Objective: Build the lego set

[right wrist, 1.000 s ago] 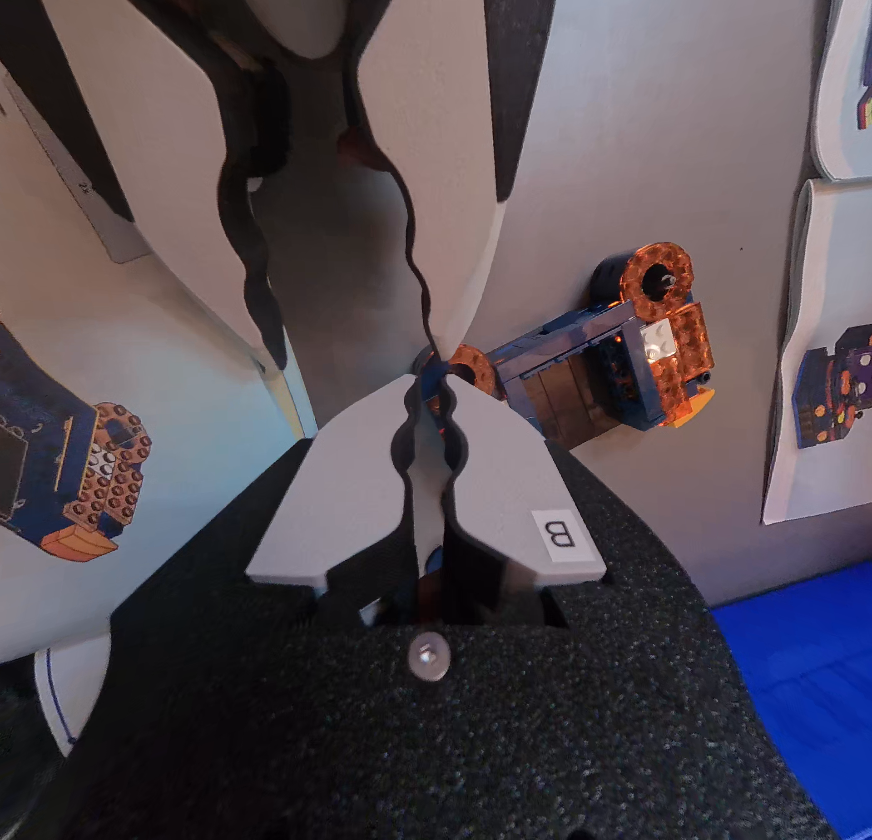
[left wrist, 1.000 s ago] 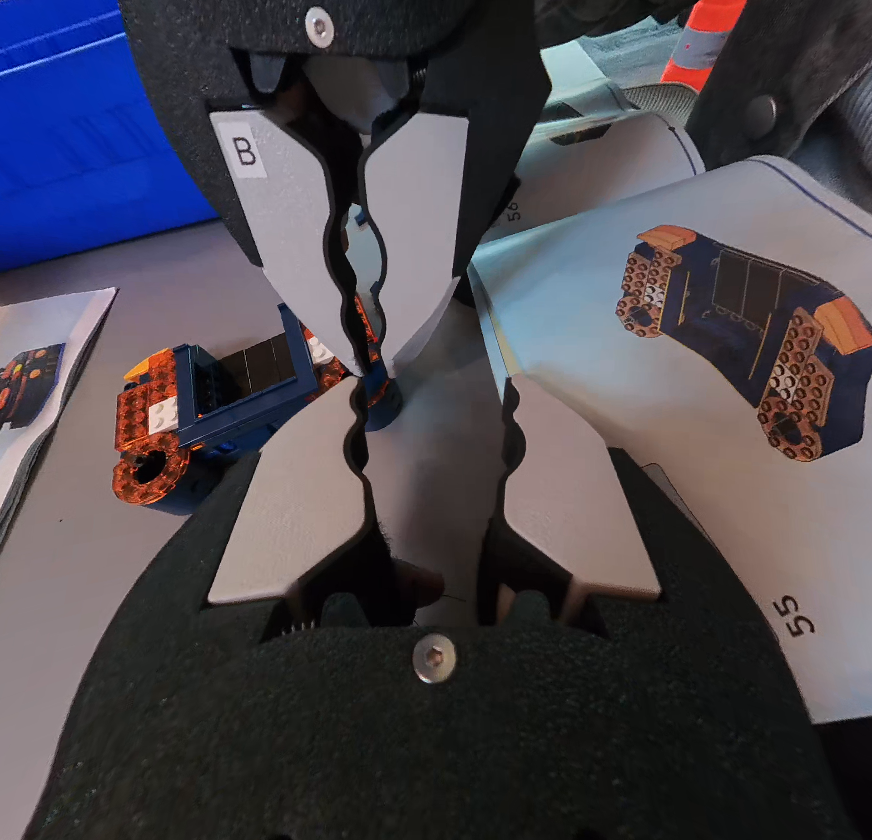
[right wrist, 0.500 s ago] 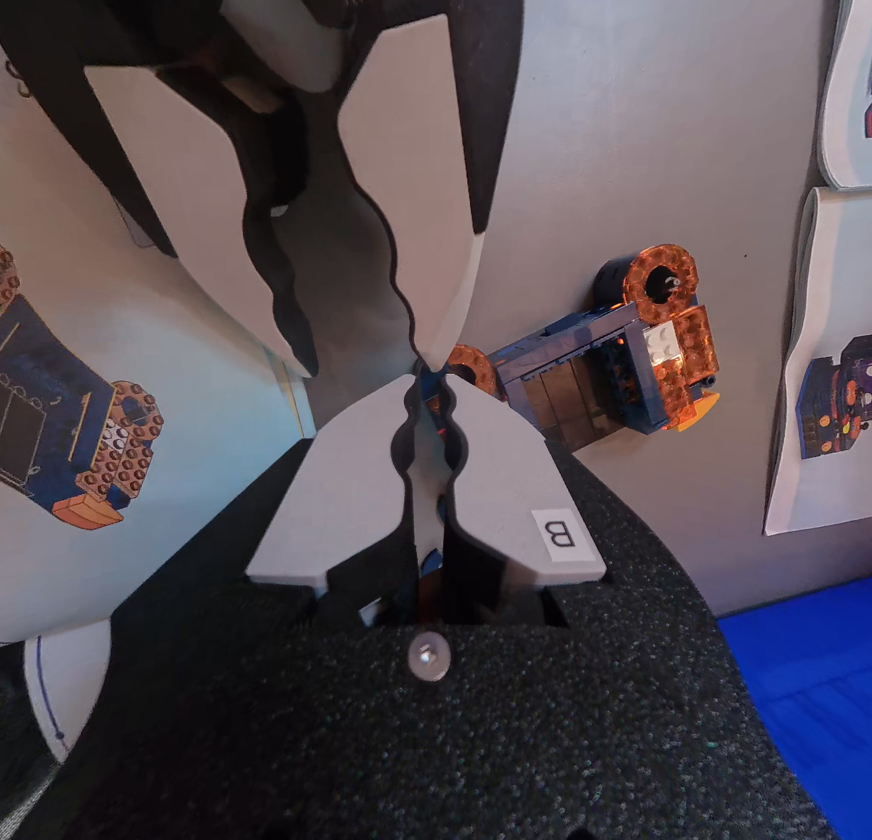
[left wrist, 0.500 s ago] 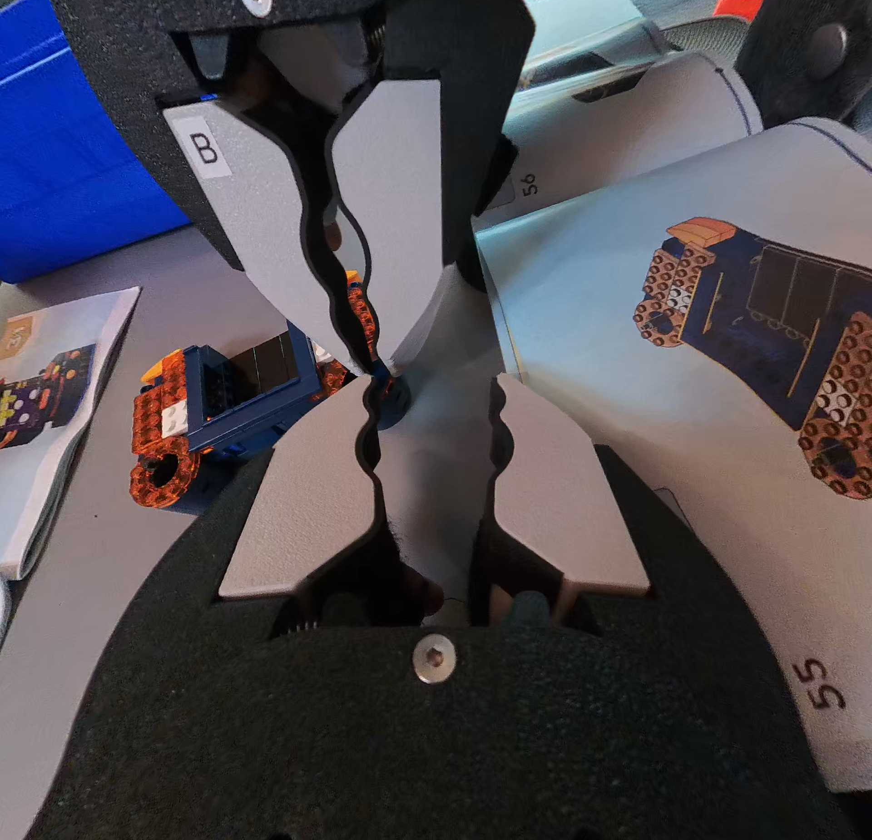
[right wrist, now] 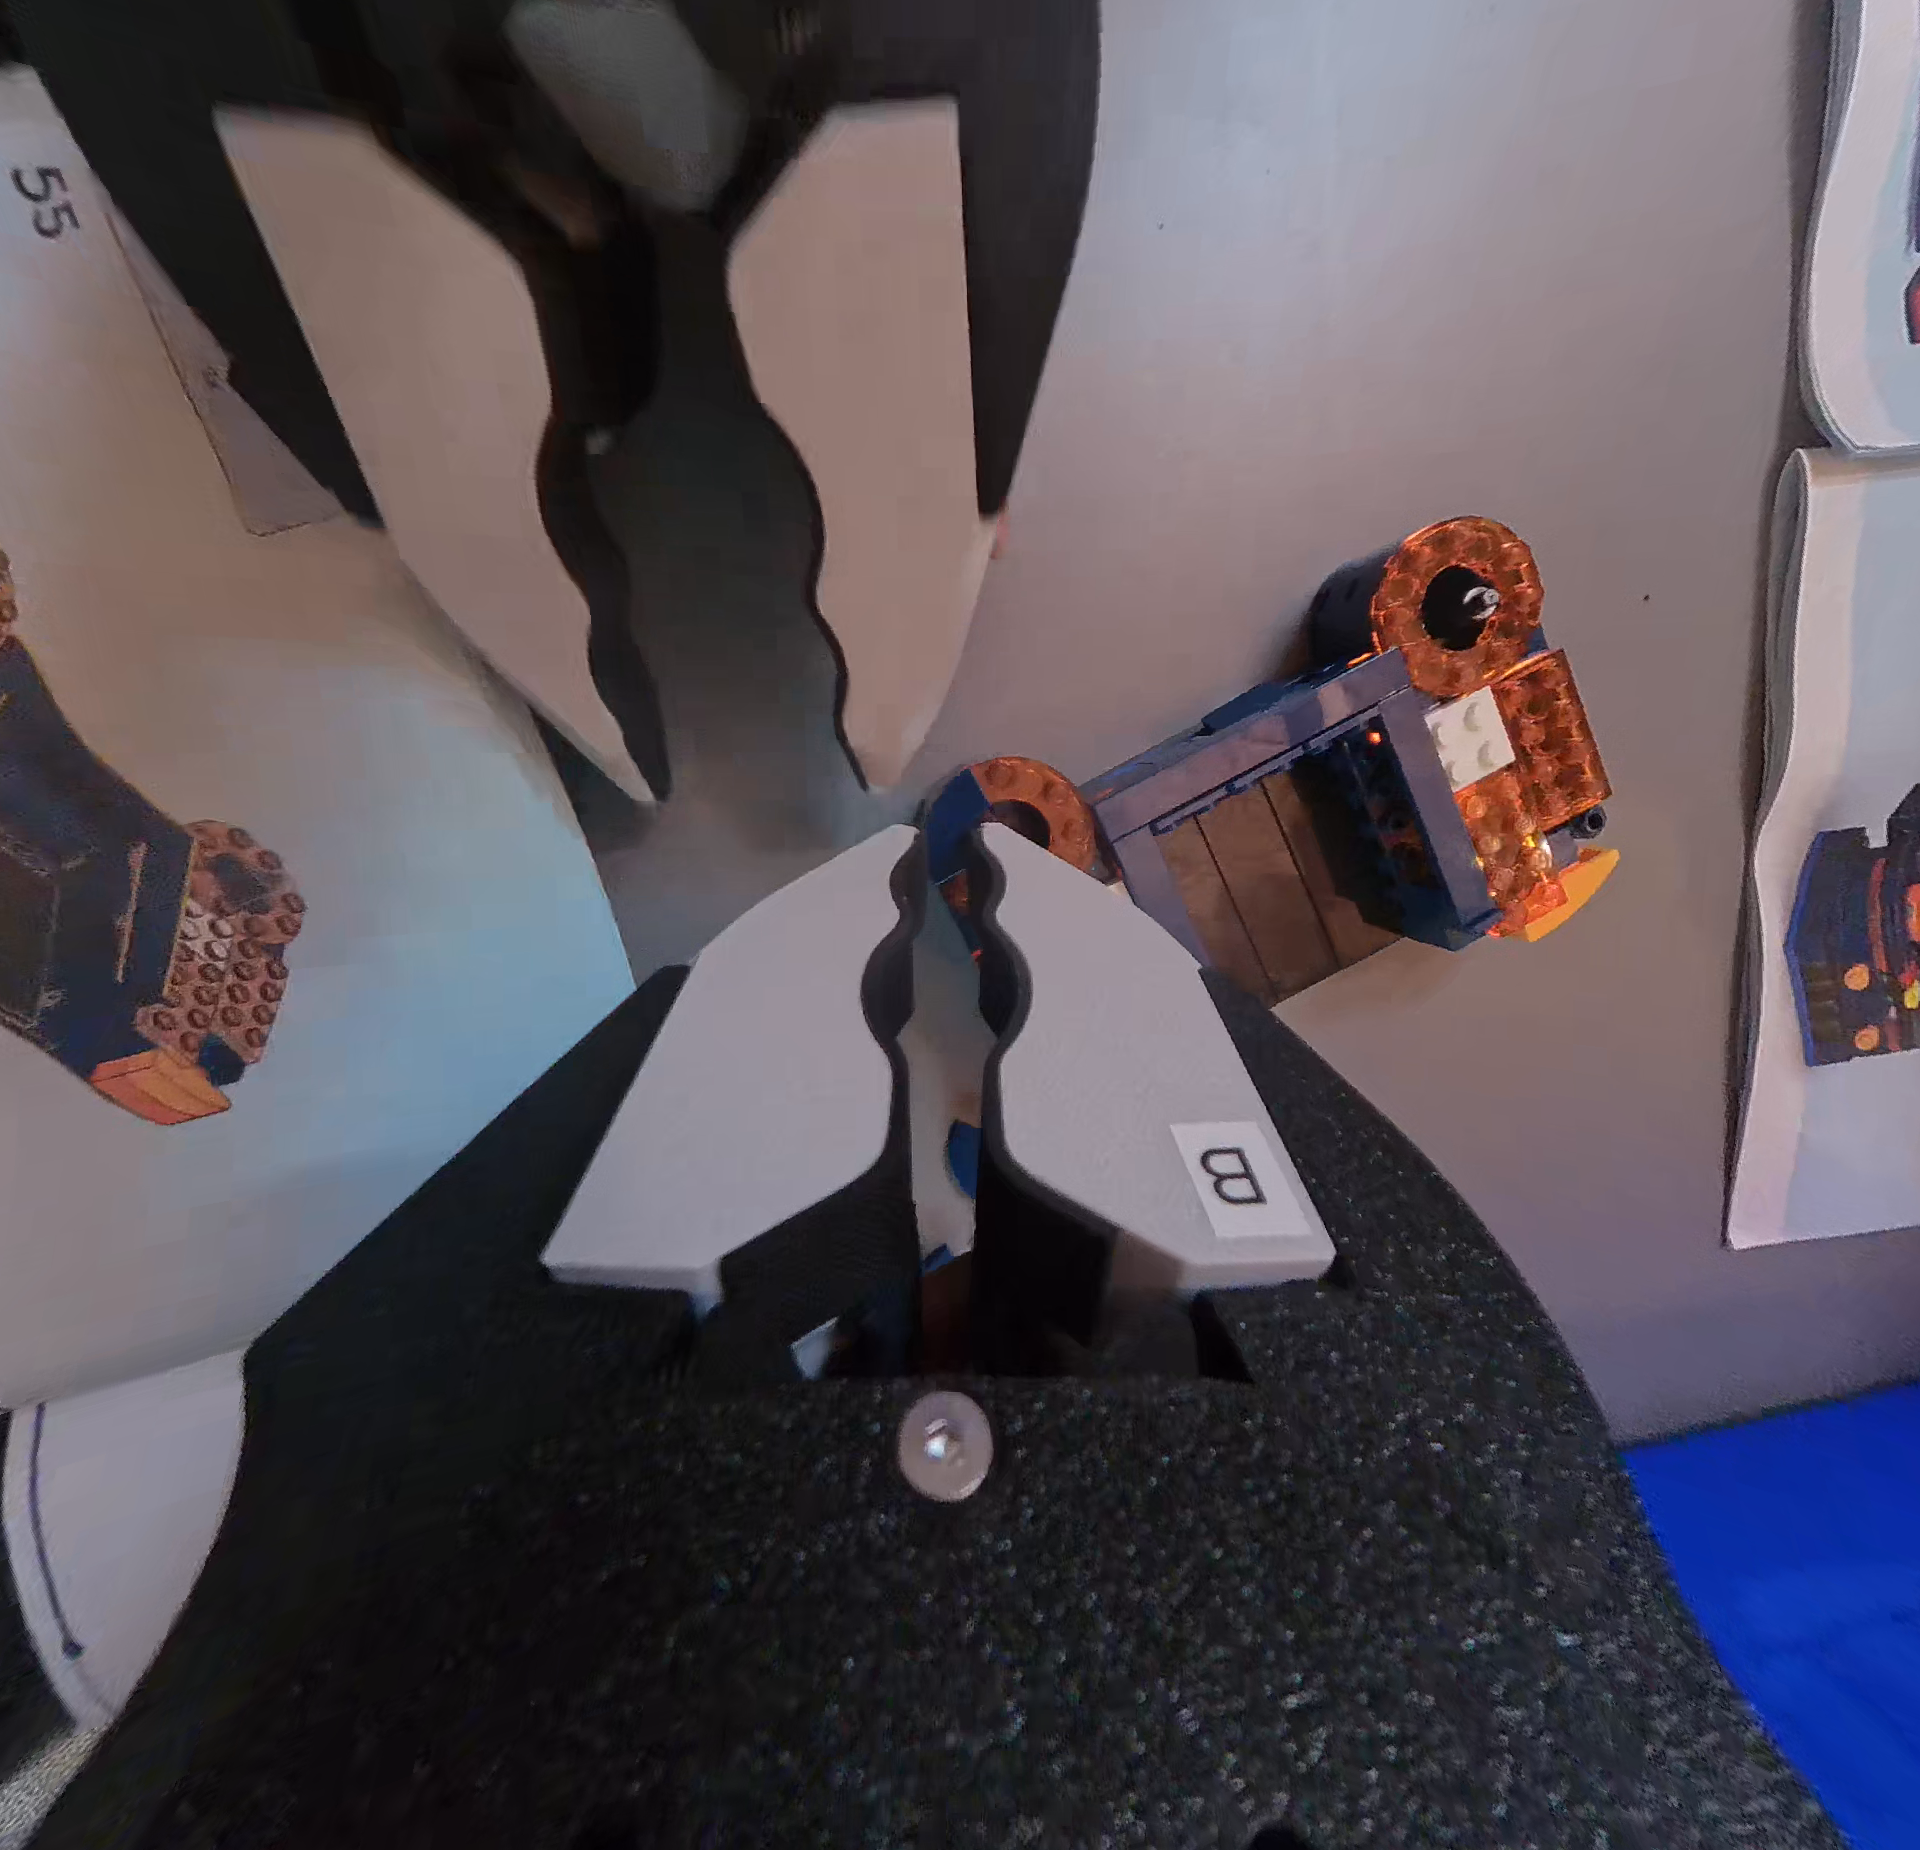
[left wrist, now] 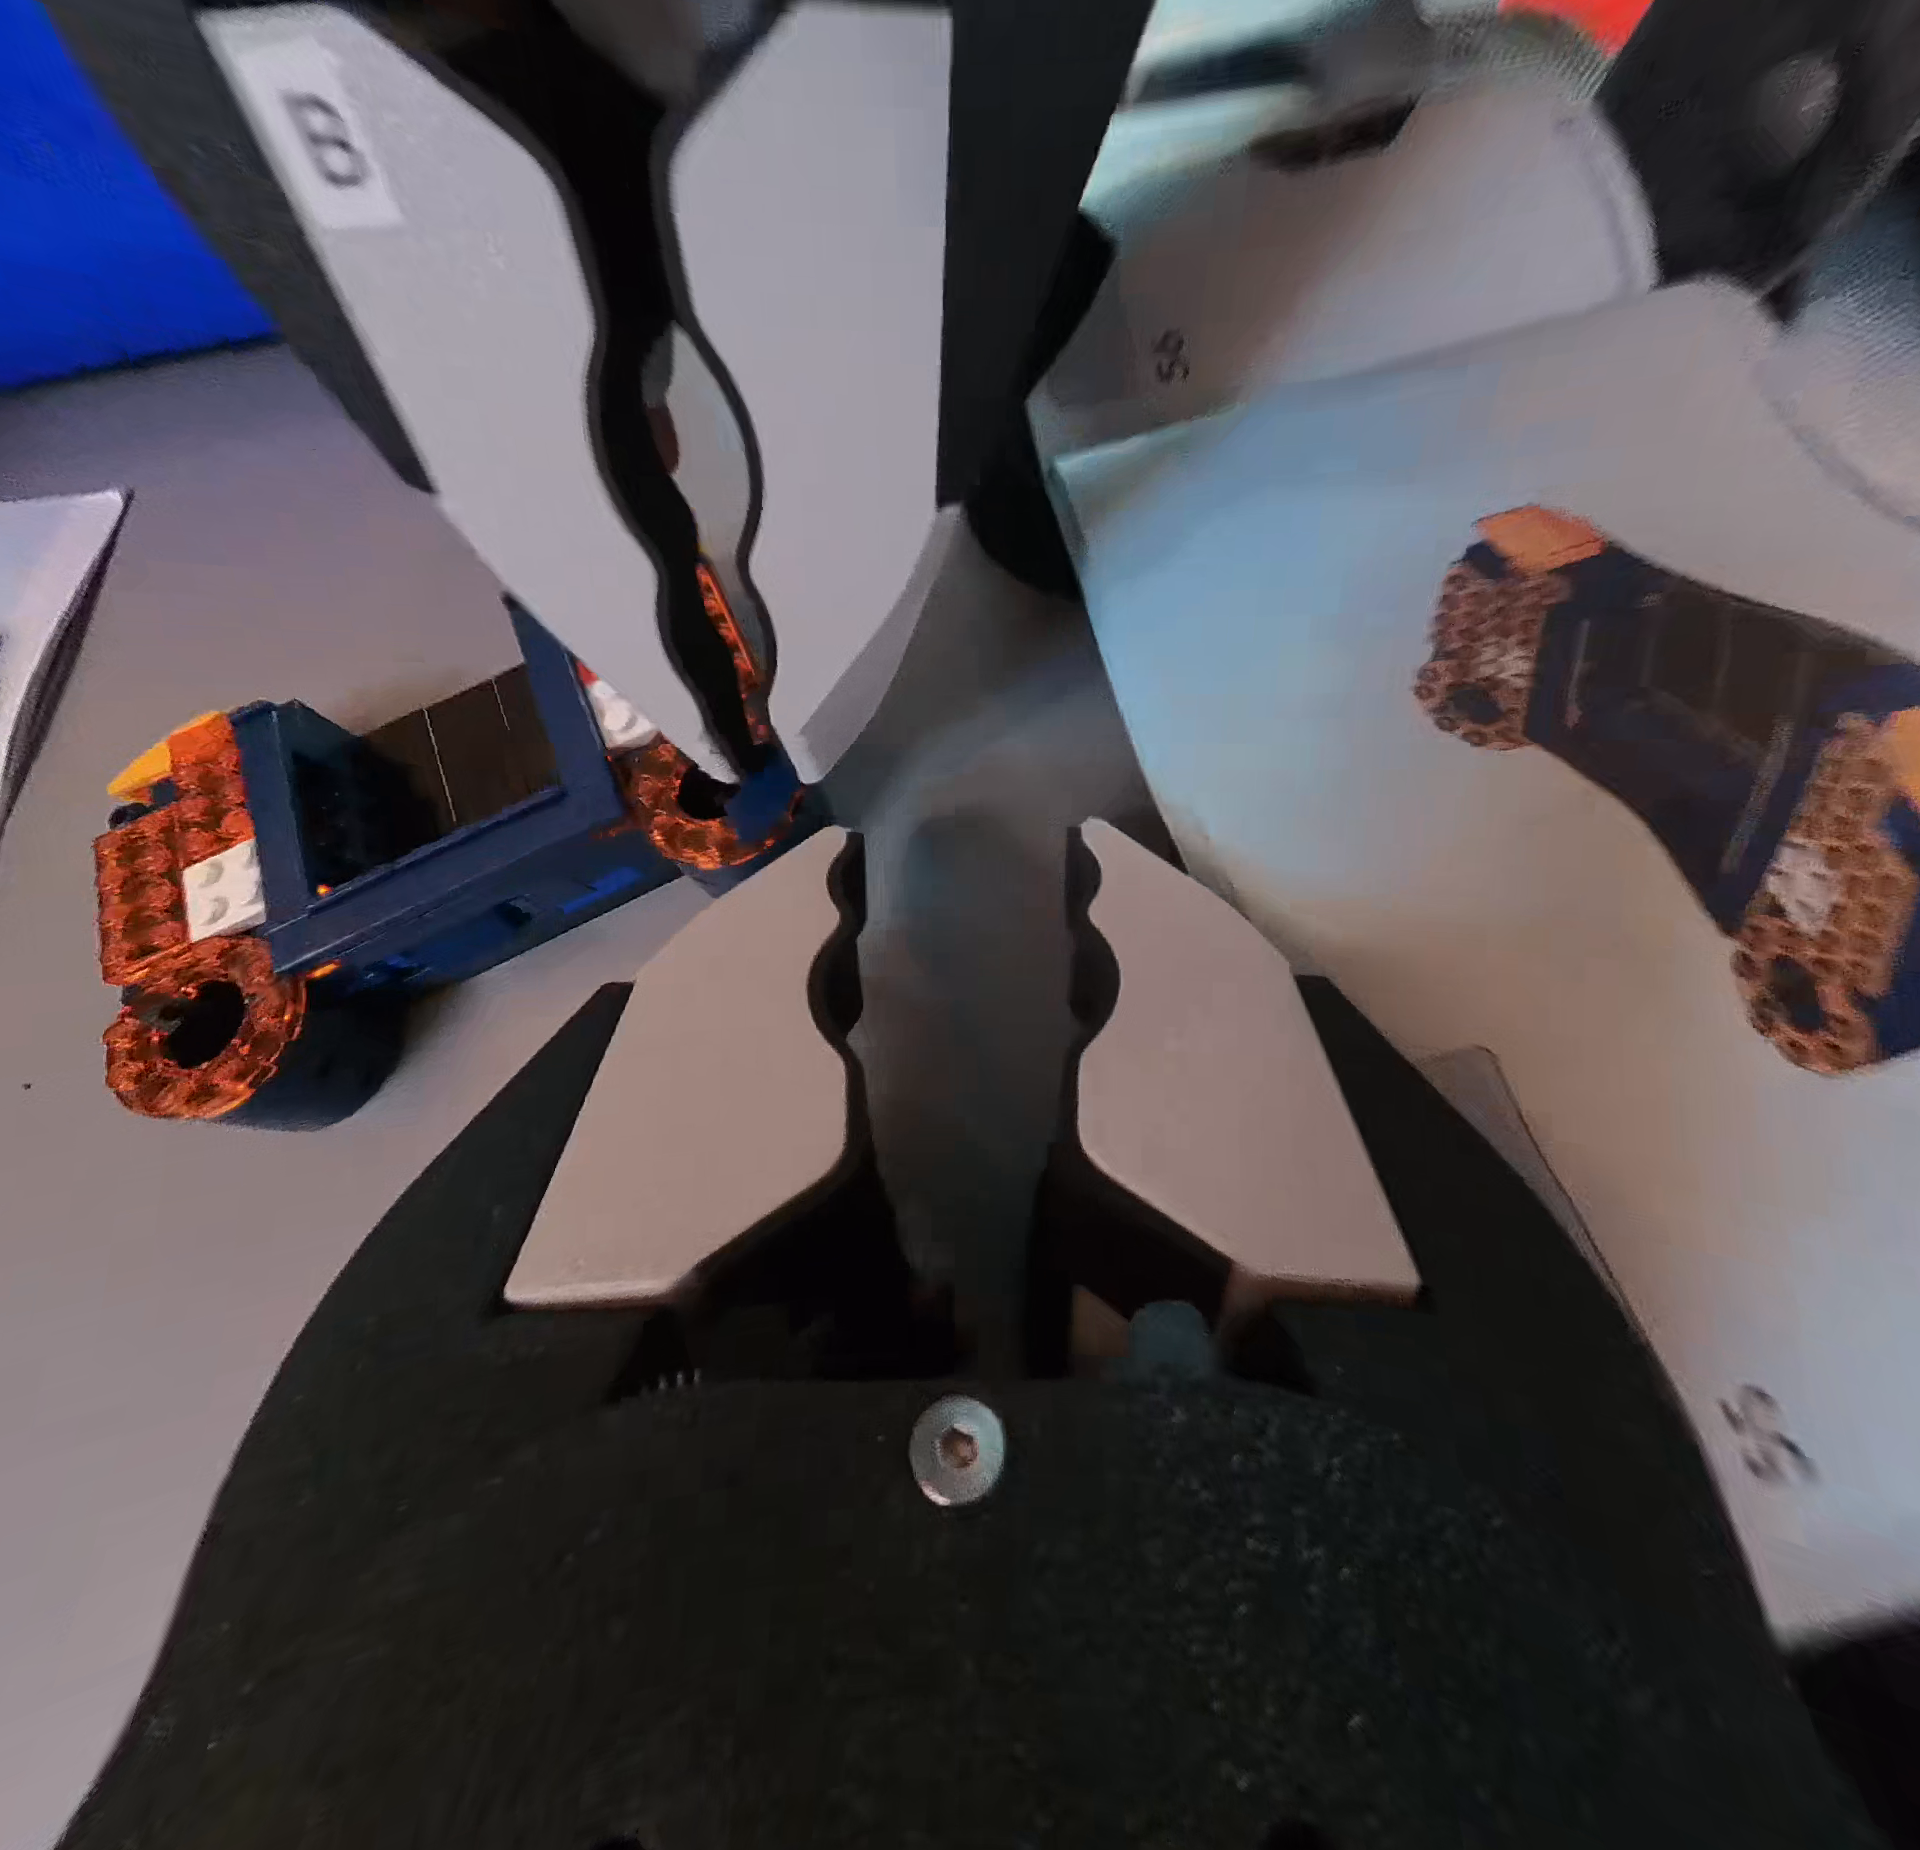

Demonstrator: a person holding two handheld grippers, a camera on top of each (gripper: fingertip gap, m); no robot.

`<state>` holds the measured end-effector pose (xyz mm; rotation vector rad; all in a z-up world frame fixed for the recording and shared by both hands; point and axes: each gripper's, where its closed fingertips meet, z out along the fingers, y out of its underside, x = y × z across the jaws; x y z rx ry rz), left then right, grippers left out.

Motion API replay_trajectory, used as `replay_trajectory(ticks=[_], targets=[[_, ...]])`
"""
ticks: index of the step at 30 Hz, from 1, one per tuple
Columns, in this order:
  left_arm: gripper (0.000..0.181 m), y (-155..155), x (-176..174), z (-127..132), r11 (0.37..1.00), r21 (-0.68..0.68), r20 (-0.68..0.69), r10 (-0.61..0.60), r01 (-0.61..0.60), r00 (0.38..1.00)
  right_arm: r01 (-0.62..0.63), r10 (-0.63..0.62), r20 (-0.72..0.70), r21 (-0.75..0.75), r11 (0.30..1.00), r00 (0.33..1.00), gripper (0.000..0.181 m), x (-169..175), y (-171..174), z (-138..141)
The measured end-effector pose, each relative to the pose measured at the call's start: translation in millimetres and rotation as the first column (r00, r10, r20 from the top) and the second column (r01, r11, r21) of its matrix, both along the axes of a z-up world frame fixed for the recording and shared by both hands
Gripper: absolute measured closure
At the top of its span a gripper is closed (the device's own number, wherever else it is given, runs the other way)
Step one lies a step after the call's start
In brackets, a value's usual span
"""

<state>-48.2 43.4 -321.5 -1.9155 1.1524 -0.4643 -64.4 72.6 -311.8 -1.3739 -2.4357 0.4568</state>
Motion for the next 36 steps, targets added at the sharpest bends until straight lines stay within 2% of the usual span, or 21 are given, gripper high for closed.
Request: replay_trajectory(ticks=[4,7,10,14,17,22,24,27,29,31,36], targets=[[0.148,4.1,-18.5,22.7,0.997,0.044,0.152,0.055,-0.062,0.987,-0.008,0.006,-0.017,-0.067,0.998,1.000,0.170,0.3,-2.1,3.2],[0.150,7.7,-22.7,30.0,0.993,0.079,0.193,0.069,-0.085,0.979,-0.010,0.006,-0.053,-0.083,0.996,0.999,0.168,-0.3,0.7,9.5],[0.156,10.6,-22.5,25.5,0.992,0.085,0.157,0.080,-0.094,0.984,-0.008,0.002,-0.070,-0.089,0.996,0.998,0.172,-1.8,2.7,9.6],[0.159,13.0,-24.4,12.0,0.990,0.106,0.037,0.090,-0.094,0.995,-0.034,0.029,-0.077,-0.060,0.998,0.997,0.176,-0.7,-0.8,4.8],[0.162,16.3,-32.0,7.7,0.984,0.136,-0.017,0.123,-0.119,0.992,-0.132,0.122,-0.088,-0.116,0.984,0.989,0.179,8.8,-15.7,11.9],[0.165,19.5,-35.8,7.0,0.979,0.136,-0.023,0.153,-0.149,0.988,-0.345,0.356,0.049,-0.148,0.927,0.933,0.175,46.9,-19.7,-0.9],[0.165,14.9,-30.1,6.2,0.986,0.126,-0.021,0.113,-0.110,0.993,-0.414,0.428,0.074,-0.153,0.897,0.901,0.176,55.9,-18.8,-9.6],[0.171,-18.1,-1.9,9.9,0.994,0.031,0.064,-0.111,0.109,0.992,-0.430,0.471,0.122,-0.259,0.865,0.874,0.181,72.4,-30.6,-16.3],[0.173,-36.1,11.5,14.1,0.977,-0.043,0.138,-0.202,0.209,0.970,-0.426,0.466,0.106,-0.269,0.864,0.878,0.181,74.5,-34.9,-19.0],[0.173,-43.8,16.1,11.1,0.962,-0.090,0.145,-0.242,0.256,0.959,-0.426,0.457,0.071,-0.260,0.866,0.886,0.181,72.6,-35.6,-18.8],[0.175,-49.6,18.5,2.8,0.952,-0.147,0.113,-0.255,0.270,0.960,-0.477,0.487,-0.023,-0.251,0.842,0.873,0.176,67.0,-39.9,-12.7]])
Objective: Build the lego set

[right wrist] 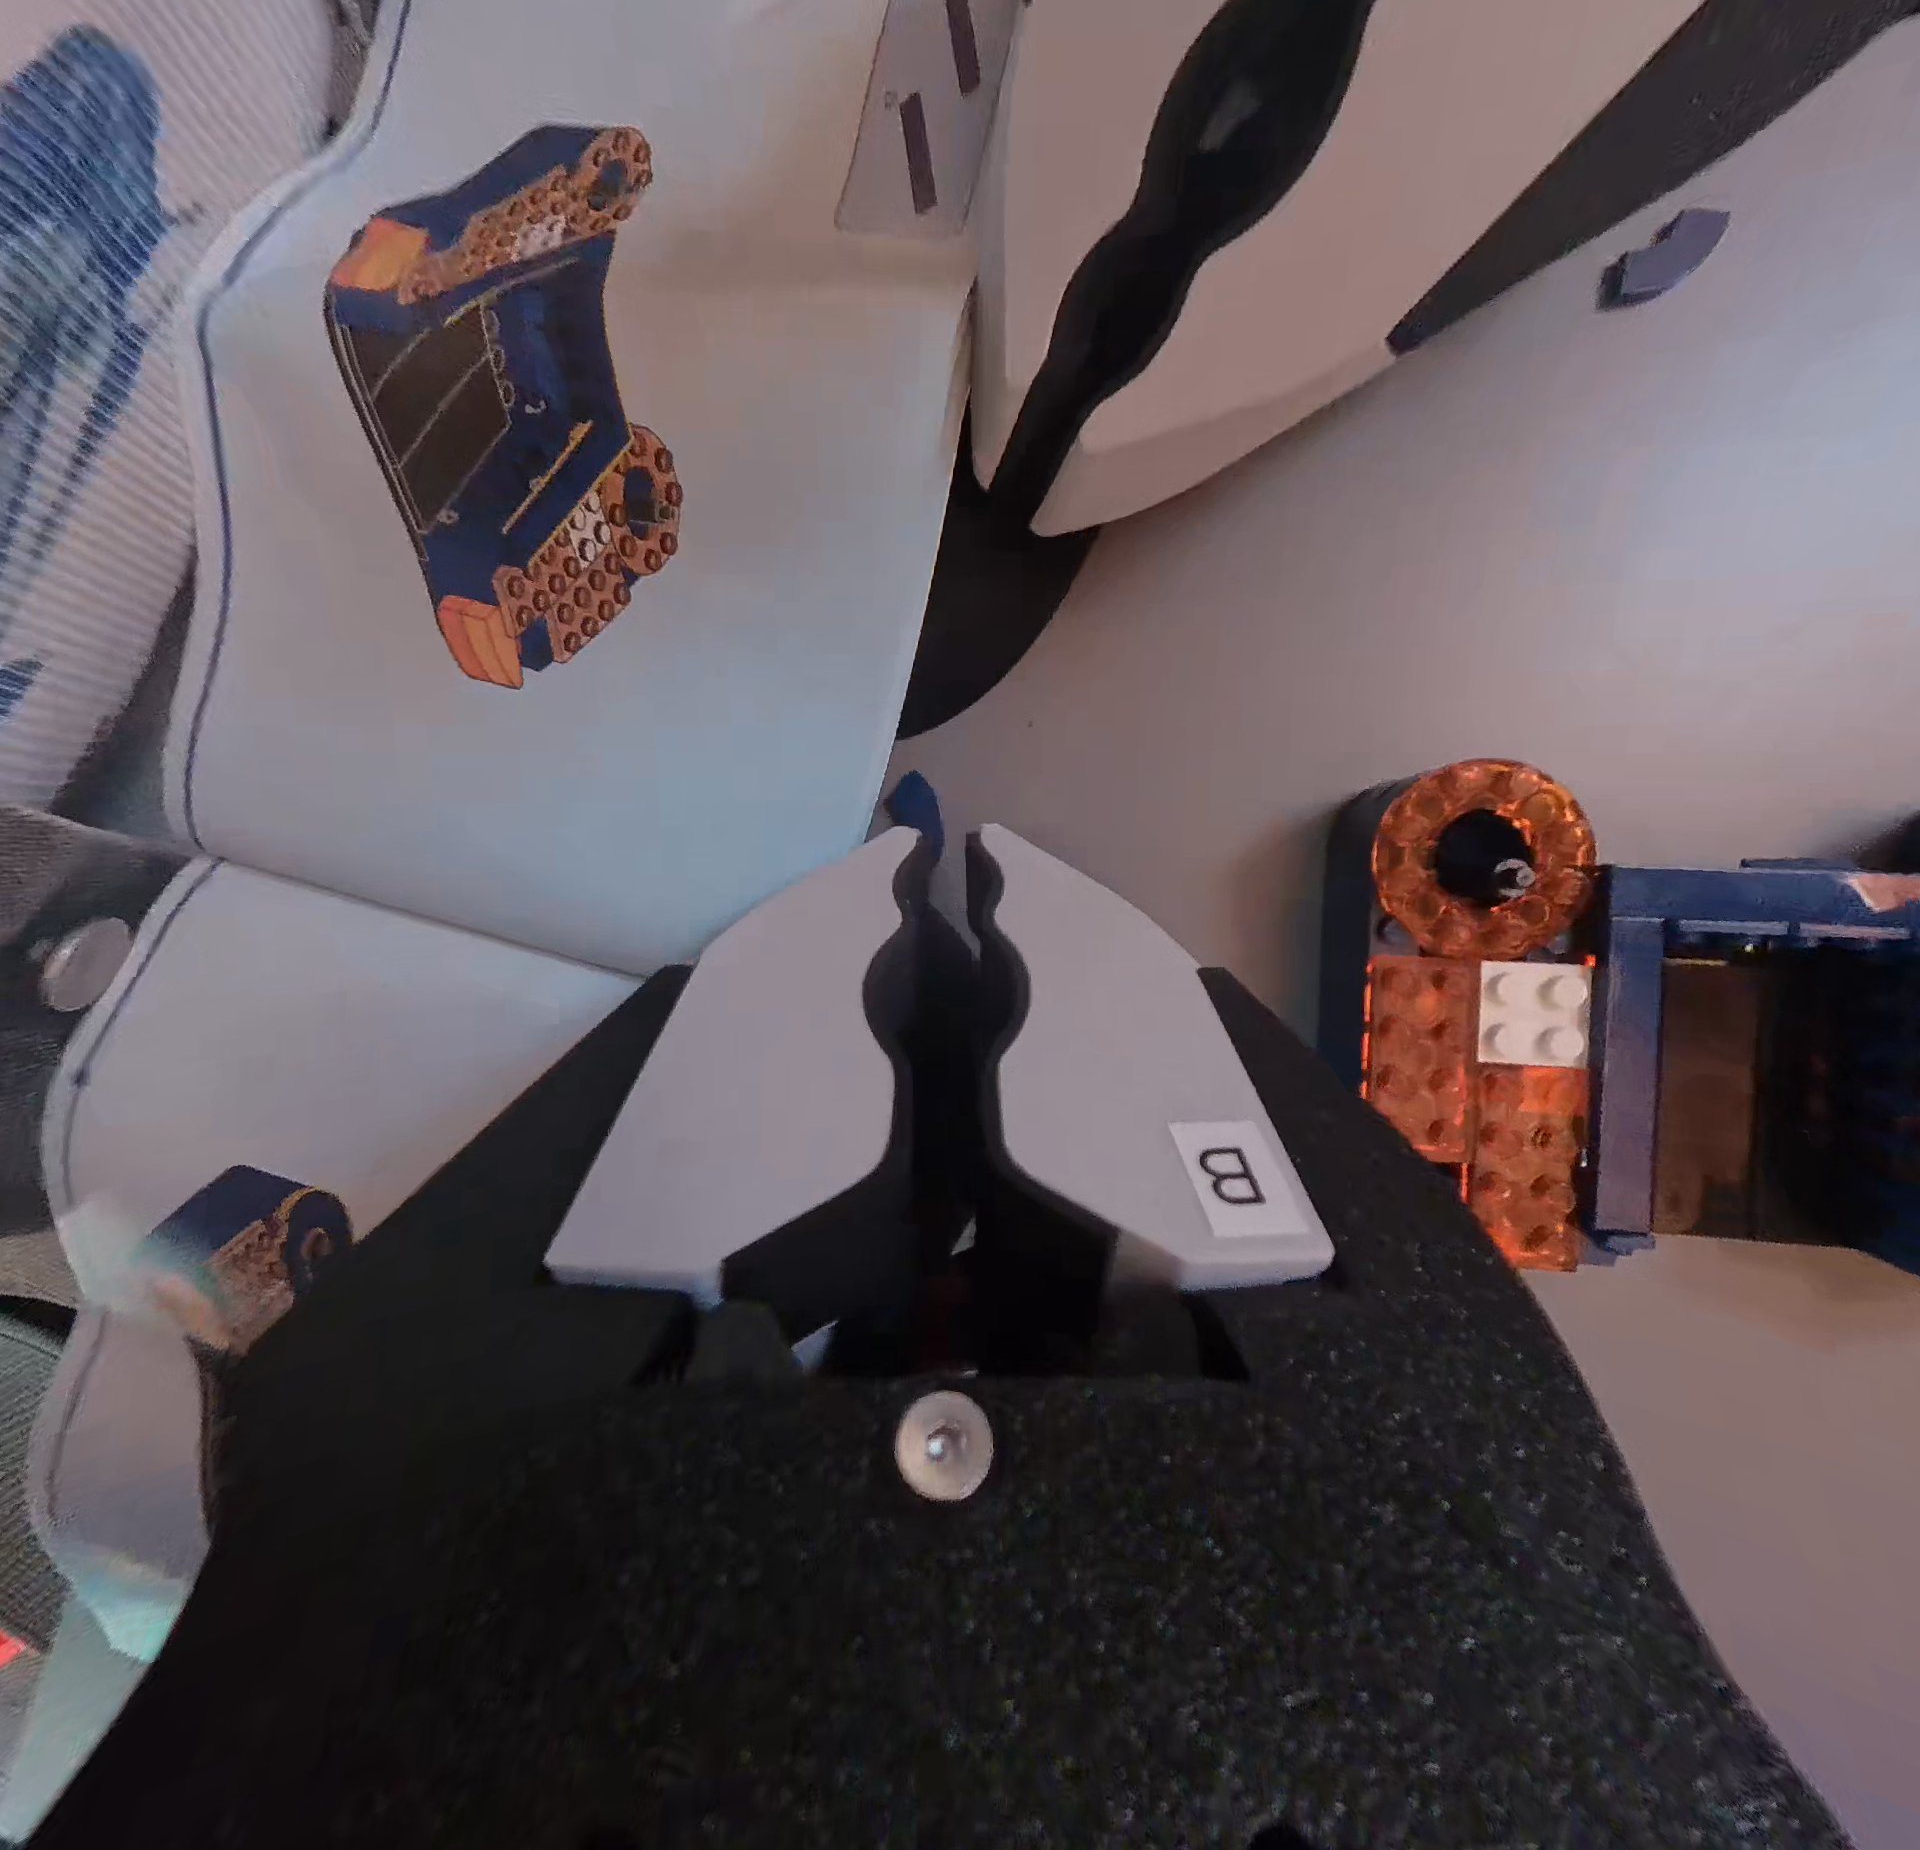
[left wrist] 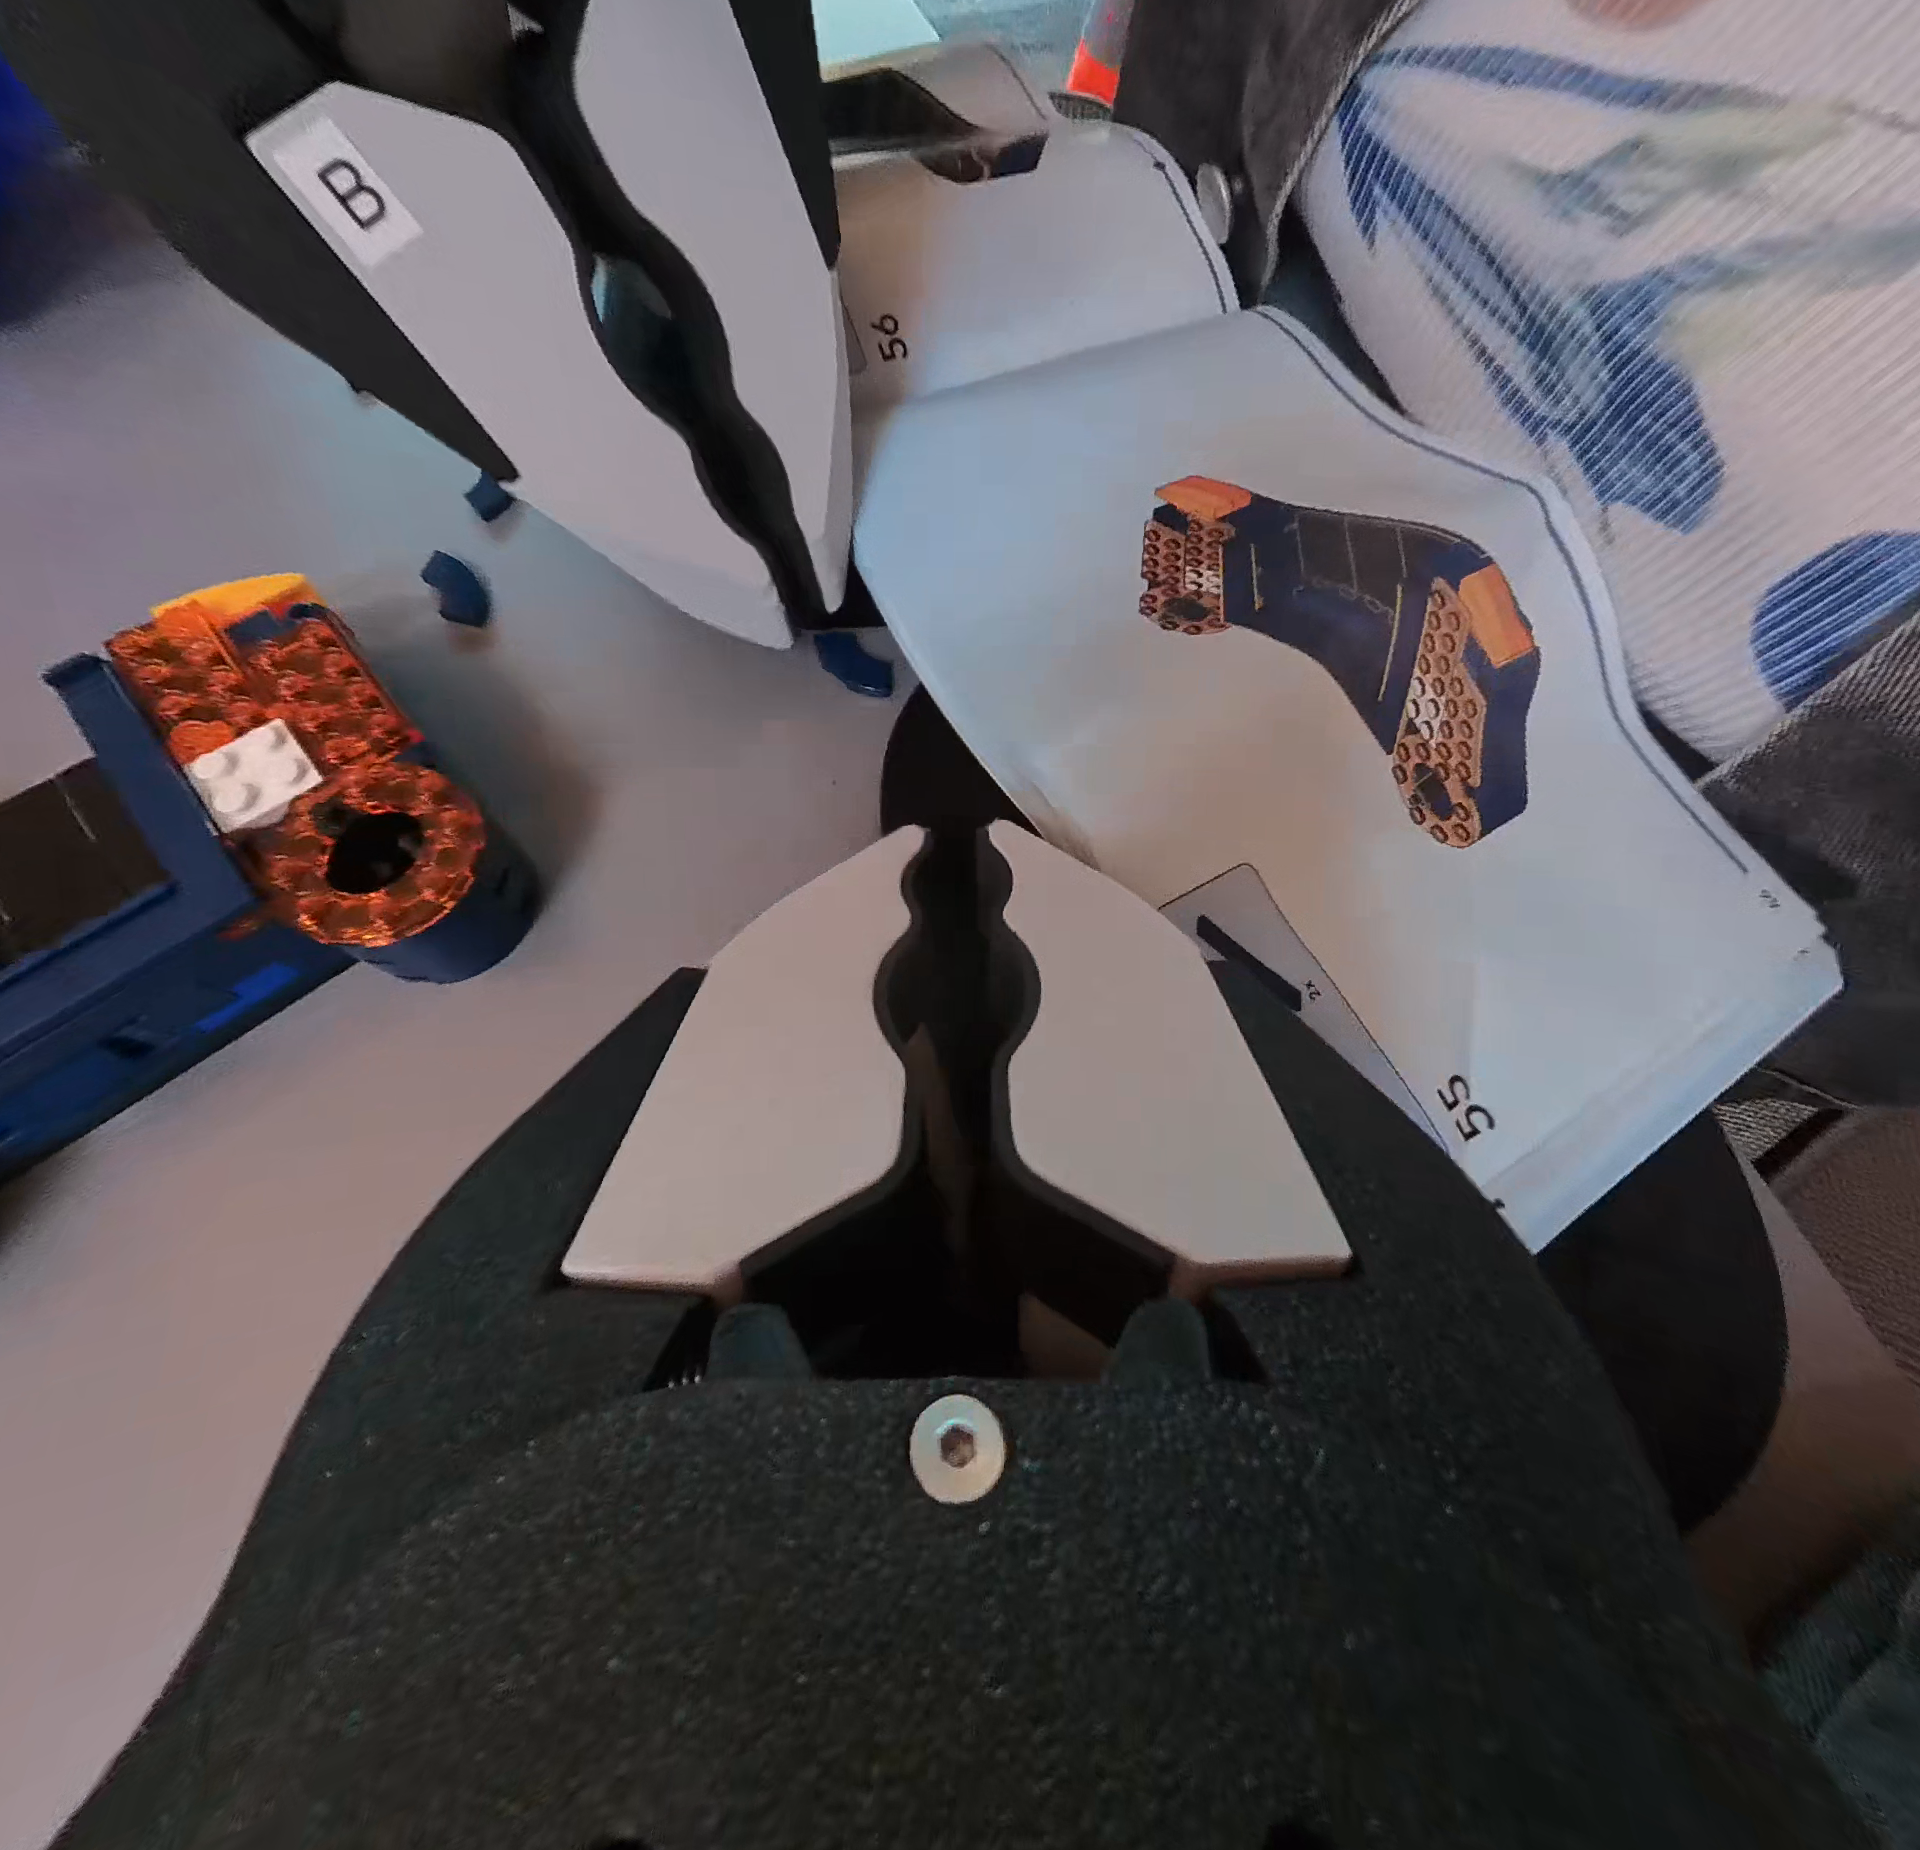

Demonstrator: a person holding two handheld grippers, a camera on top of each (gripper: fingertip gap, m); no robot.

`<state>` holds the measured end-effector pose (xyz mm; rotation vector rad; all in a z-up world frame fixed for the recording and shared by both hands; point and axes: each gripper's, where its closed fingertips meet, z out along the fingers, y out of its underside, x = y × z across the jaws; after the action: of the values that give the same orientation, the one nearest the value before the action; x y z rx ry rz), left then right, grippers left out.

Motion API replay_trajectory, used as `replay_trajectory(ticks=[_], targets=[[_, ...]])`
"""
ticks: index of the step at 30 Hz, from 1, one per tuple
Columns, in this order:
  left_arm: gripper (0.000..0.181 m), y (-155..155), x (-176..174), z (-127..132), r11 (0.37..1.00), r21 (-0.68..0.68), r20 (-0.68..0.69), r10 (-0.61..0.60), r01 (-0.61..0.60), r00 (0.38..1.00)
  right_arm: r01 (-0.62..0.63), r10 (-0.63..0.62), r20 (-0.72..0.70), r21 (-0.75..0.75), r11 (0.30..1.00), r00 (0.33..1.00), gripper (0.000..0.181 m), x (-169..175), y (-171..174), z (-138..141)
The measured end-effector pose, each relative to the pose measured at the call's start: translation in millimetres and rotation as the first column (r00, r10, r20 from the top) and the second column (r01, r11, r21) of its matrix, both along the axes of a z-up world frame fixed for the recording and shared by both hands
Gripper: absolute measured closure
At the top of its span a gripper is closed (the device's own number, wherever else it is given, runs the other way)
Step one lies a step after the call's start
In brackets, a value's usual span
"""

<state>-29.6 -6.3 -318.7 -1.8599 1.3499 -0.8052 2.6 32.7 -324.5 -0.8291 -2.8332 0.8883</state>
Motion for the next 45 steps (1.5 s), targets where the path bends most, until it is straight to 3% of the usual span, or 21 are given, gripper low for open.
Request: replay_trajectory(ticks=[8,13,15,17,19,21,24,26,28,29,30,32,33,34,36,38,45], targets=[[0.173,-5.6,1.7,1.1,0.998,-0.065,0.024,-0.014,0.015,1.000,-0.220,0.220,0.011,0.096,0.971,0.975,0.167,1.0,-5.5,-10.6],[0.173,-5.6,1.1,2.3,0.997,-0.082,0.035,-0.011,0.013,0.999,-0.228,0.239,-0.055,0.167,0.959,0.969,0.174,-5.1,-6.5,-14.2],[0.172,-2.2,-0.4,2.8,0.997,-0.072,0.034,0.008,-0.005,0.999,-0.148,0.164,-0.082,0.179,0.973,0.983,0.174,-13.1,-0.4,-14.2],[0.164,13.7,-5.3,5.4,0.997,0.023,0.023,0.079,-0.080,0.997,-0.020,0.038,-0.113,0.158,0.987,0.993,0.174,-23.8,11.7,-13.4],[0.155,38.7,-14.5,15.9,0.961,0.175,0.049,0.209,-0.214,0.977,0.129,-0.122,-0.132,0.041,0.991,0.984,0.175,-33.7,19.2,-4.2],[0.157,60.1,-28.8,29.9,0.897,0.250,0.110,0.349,-0.365,0.931,0.258,-0.284,-0.192,-0.147,0.955,0.939,0.175,-47.7,22.8,22.3],[0.157,81.7,-47.8,57.2,0.802,0.152,0.319,0.514,-0.578,0.796,0.432,-0.524,-0.344,-0.310,0.847,0.779,0.175,-71.1,47.9,67.8],[0.150,85.8,-51.6,78.6,0.784,0.024,0.498,0.529,-0.621,0.687,0.514,-0.670,-0.393,-0.437,0.738,0.629,0.175,-82.4,61.2,97.0],[0.142,84.7,-47.5,94.3,0.788,0.019,0.590,0.488,-0.616,0.643,0.489,-0.813,-0.256,-0.691,0.532,0.523,0.175,-88.8,60.0,128.2],[0.140,86.1,-46.8,97.4,0.759,0.085,0.584,0.487,-0.646,0.649,0.467,-0.860,-0.113,-0.801,0.375,0.498,0.175,-91.1,60.6,139.2],[0.140,88.0,-48.2,100.1,0.700,0.193,0.560,0.497,-0.688,0.663,0.444,-0.870,0.046,-0.872,0.204,0.491,0.175,-93.1,61.6,146.1],[0.141,91.1,-62.6,111.5,0.470,0.449,0.518,0.557,-0.760,0.649,0.411,-0.807,0.319,-0.906,-0.105,0.497,0.175,-96.5,64.0,150.2],[0.142,89.9,-71.8,119.5,0.332,0.557,0.507,0.590,-0.761,0.629,0.402,-0.766,0.416,-0.888,-0.224,0.491,0.175,-98.4,66.2,148.3],[0.143,87.0,-76.1,126.2,0.240,0.628,0.500,0.605,-0.740,0.620,0.391,-0.737,0.473,-0.869,-0.303,0.482,0.175,-100.3,67.3,145.7],[0.145,83.2,-75.7,133.4,0.188,0.654,0.508,0.608,-0.732,0.610,0.375,-0.729,0.519,-0.848,-0.374,0.446,0.175,-104.5,67.1,139.3],[0.150,83.0,-73.7,133.3,0.207,0.638,0.508,0.611,-0.742,0.607,0.336,-0.738,0.521,-0.850,-0.405,0.428,0.176,-108.1,65.7,140.8],[0.168,82.0,-80.2,134.6,0.231,0.578,0.531,0.622,-0.783,0.576,0.332,-0.749,0.514,-0.854,-0.401,0.418,0.175,-123.6,47.0,136.6]])
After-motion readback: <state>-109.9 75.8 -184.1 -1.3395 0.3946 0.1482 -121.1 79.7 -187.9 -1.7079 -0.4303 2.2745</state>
